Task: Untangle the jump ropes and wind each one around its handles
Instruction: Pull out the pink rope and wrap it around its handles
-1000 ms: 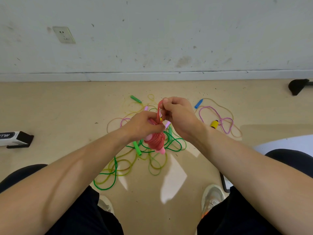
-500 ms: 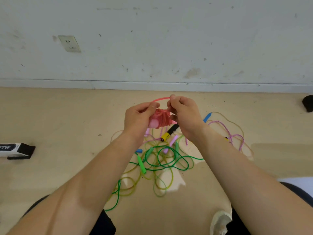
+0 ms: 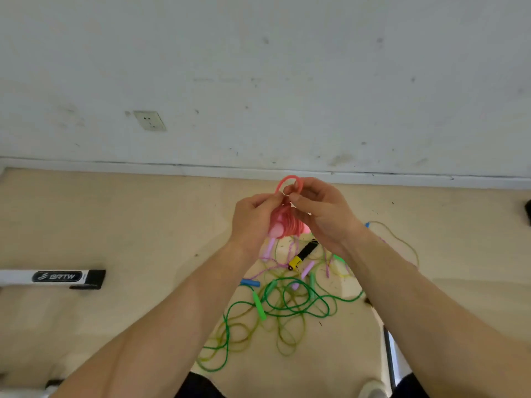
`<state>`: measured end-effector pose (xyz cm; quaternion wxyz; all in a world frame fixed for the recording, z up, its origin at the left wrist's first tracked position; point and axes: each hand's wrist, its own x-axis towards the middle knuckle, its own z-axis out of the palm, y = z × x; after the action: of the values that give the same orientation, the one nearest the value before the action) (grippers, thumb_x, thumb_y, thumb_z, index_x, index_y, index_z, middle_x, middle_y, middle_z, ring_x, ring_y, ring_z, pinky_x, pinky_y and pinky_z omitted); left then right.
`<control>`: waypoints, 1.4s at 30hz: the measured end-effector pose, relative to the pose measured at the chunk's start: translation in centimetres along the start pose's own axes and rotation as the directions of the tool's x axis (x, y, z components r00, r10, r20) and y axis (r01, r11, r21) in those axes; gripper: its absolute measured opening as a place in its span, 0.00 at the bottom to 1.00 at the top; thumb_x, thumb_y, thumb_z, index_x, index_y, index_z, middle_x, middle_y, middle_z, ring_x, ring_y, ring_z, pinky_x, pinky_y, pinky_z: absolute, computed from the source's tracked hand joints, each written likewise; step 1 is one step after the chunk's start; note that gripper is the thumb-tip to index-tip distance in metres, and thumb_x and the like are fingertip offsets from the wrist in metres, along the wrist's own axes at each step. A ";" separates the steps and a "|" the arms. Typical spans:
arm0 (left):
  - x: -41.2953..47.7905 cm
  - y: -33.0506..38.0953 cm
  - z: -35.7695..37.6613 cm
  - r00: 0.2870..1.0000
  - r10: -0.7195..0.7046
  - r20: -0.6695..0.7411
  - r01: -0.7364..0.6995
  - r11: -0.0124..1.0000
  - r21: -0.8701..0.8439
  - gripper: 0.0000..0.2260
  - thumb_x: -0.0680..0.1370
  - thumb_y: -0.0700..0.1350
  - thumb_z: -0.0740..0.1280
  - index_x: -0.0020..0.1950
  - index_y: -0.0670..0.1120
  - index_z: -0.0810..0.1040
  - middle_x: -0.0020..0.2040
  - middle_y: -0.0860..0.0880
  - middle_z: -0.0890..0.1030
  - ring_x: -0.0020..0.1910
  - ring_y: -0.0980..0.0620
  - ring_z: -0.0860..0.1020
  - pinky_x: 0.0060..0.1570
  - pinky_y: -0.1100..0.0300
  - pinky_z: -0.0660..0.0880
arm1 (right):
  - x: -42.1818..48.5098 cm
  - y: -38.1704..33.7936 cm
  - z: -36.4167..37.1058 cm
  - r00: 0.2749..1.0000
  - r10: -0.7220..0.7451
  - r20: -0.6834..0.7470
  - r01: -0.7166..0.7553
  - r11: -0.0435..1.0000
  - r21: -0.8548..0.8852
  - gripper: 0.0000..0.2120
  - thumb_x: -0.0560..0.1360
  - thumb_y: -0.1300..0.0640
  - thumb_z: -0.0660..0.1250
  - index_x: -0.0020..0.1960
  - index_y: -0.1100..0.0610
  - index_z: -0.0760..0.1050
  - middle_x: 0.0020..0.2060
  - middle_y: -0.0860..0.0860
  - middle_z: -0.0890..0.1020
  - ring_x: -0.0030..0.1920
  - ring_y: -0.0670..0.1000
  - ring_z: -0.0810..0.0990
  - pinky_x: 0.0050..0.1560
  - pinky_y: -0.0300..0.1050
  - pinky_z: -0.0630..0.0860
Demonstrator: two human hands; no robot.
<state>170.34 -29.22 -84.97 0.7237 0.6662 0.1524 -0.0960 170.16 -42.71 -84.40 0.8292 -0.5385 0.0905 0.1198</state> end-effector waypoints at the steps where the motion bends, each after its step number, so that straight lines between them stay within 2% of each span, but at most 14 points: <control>1: -1.0 2.5 0.2 1.000 -0.013 0.009 0.013 1.000 0.001 0.09 0.78 0.39 0.69 0.40 0.46 0.86 0.37 0.46 0.85 0.37 0.54 0.82 0.42 0.60 0.77 | -0.7 -2.4 1.0 1.000 -0.007 -0.003 0.007 1.000 -0.016 0.10 0.76 0.74 0.63 0.48 0.62 0.77 0.39 0.52 0.83 0.39 0.48 0.82 0.41 0.39 0.79; 3: -3.1 7.8 0.5 0.999 -0.021 0.038 0.020 0.999 0.024 0.09 0.78 0.39 0.69 0.39 0.46 0.87 0.39 0.43 0.86 0.39 0.51 0.83 0.44 0.57 0.78 | -2.4 -7.5 2.8 1.000 -0.006 -0.022 0.005 0.999 -0.049 0.08 0.76 0.73 0.65 0.48 0.62 0.78 0.40 0.53 0.82 0.40 0.49 0.82 0.43 0.41 0.79; 6: -6.5 15.8 1.0 0.996 0.000 0.092 -0.005 0.999 0.051 0.07 0.78 0.41 0.69 0.45 0.42 0.87 0.45 0.39 0.86 0.44 0.48 0.83 0.51 0.51 0.78 | -5.1 -15.2 5.6 0.999 -0.009 -0.054 0.001 0.989 -0.147 0.05 0.76 0.68 0.69 0.50 0.61 0.81 0.42 0.54 0.83 0.43 0.50 0.82 0.45 0.42 0.78; 10: -11.1 26.5 2.0 0.992 0.061 0.113 -0.065 0.997 0.034 0.07 0.80 0.41 0.68 0.52 0.45 0.86 0.48 0.45 0.87 0.48 0.51 0.84 0.53 0.57 0.80 | -8.5 -24.8 9.9 0.995 -0.058 -0.078 0.036 0.966 -0.257 0.04 0.78 0.64 0.68 0.49 0.59 0.82 0.42 0.55 0.85 0.44 0.51 0.83 0.47 0.44 0.79; 12: -12.7 31.7 2.3 0.990 0.094 0.105 -0.096 0.995 0.017 0.07 0.80 0.40 0.68 0.53 0.44 0.86 0.49 0.46 0.87 0.49 0.50 0.84 0.55 0.56 0.80 | -9.8 -29.4 12.3 0.994 -0.077 -0.083 0.053 0.964 -0.261 0.05 0.80 0.65 0.66 0.49 0.60 0.81 0.42 0.55 0.85 0.45 0.52 0.84 0.48 0.47 0.80; 18: -16.0 44.8 2.8 0.990 0.138 0.038 -0.135 0.988 -0.072 0.06 0.77 0.38 0.71 0.46 0.46 0.86 0.44 0.47 0.87 0.46 0.50 0.85 0.50 0.57 0.79 | -12.2 -40.7 18.8 0.975 -0.181 -0.126 0.136 0.944 -0.299 0.04 0.82 0.64 0.62 0.51 0.63 0.76 0.43 0.58 0.85 0.45 0.54 0.85 0.43 0.44 0.81; 22: -16.8 50.9 2.7 0.989 0.141 0.034 -0.137 0.986 -0.095 0.04 0.76 0.40 0.72 0.42 0.45 0.87 0.43 0.44 0.86 0.44 0.47 0.83 0.53 0.50 0.79 | -12.9 -45.9 22.0 0.960 -0.236 -0.151 0.186 0.940 -0.287 0.05 0.83 0.62 0.61 0.51 0.61 0.74 0.41 0.56 0.84 0.42 0.51 0.85 0.41 0.42 0.82; 24: -16.9 53.3 2.5 0.986 0.161 0.045 -0.157 0.985 -0.069 0.06 0.76 0.43 0.73 0.40 0.46 0.87 0.42 0.45 0.85 0.44 0.46 0.82 0.52 0.47 0.78 | -13.2 -48.0 23.3 0.954 -0.249 -0.168 0.198 0.942 -0.271 0.04 0.83 0.62 0.61 0.52 0.61 0.74 0.40 0.55 0.84 0.41 0.50 0.85 0.43 0.45 0.82; 27: -16.8 56.0 2.4 0.977 0.202 0.072 -0.201 0.979 -0.029 0.08 0.77 0.44 0.71 0.38 0.46 0.84 0.38 0.47 0.83 0.40 0.48 0.79 0.45 0.51 0.75 | -13.2 -50.4 24.7 0.935 -0.274 -0.223 0.209 0.938 -0.276 0.05 0.83 0.63 0.60 0.53 0.63 0.74 0.39 0.56 0.84 0.39 0.50 0.84 0.45 0.49 0.83; 32: -15.8 57.6 3.4 0.963 0.245 0.109 -0.244 0.970 -0.021 0.07 0.78 0.44 0.69 0.43 0.44 0.83 0.40 0.48 0.83 0.40 0.50 0.80 0.42 0.54 0.75 | -12.8 -52.6 24.9 0.885 -0.326 -0.334 0.213 0.919 -0.332 0.06 0.82 0.65 0.61 0.54 0.66 0.75 0.36 0.56 0.79 0.34 0.48 0.79 0.43 0.47 0.83; 38: -13.4 57.1 8.1 0.946 0.268 0.181 -0.273 0.962 0.001 0.04 0.78 0.42 0.71 0.43 0.47 0.82 0.37 0.52 0.85 0.39 0.52 0.83 0.43 0.55 0.78 | -11.3 -53.8 21.0 0.822 -0.322 -0.469 0.177 0.928 -0.328 0.08 0.81 0.66 0.60 0.55 0.69 0.76 0.33 0.56 0.78 0.32 0.49 0.77 0.41 0.46 0.82; 42: -10.4 56.5 11.9 0.920 0.262 0.292 -0.311 0.940 0.137 0.03 0.78 0.42 0.70 0.47 0.43 0.83 0.42 0.48 0.86 0.41 0.54 0.83 0.43 0.55 0.80 | -8.9 -54.8 16.0 0.805 -0.310 -0.506 0.147 0.930 -0.336 0.08 0.81 0.67 0.60 0.56 0.70 0.76 0.31 0.55 0.77 0.31 0.50 0.76 0.40 0.45 0.80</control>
<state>181.07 -36.35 -27.72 0.6805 0.7248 -0.0563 -0.0918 178.22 -50.38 -27.70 0.6913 -0.6685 0.2412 -0.1303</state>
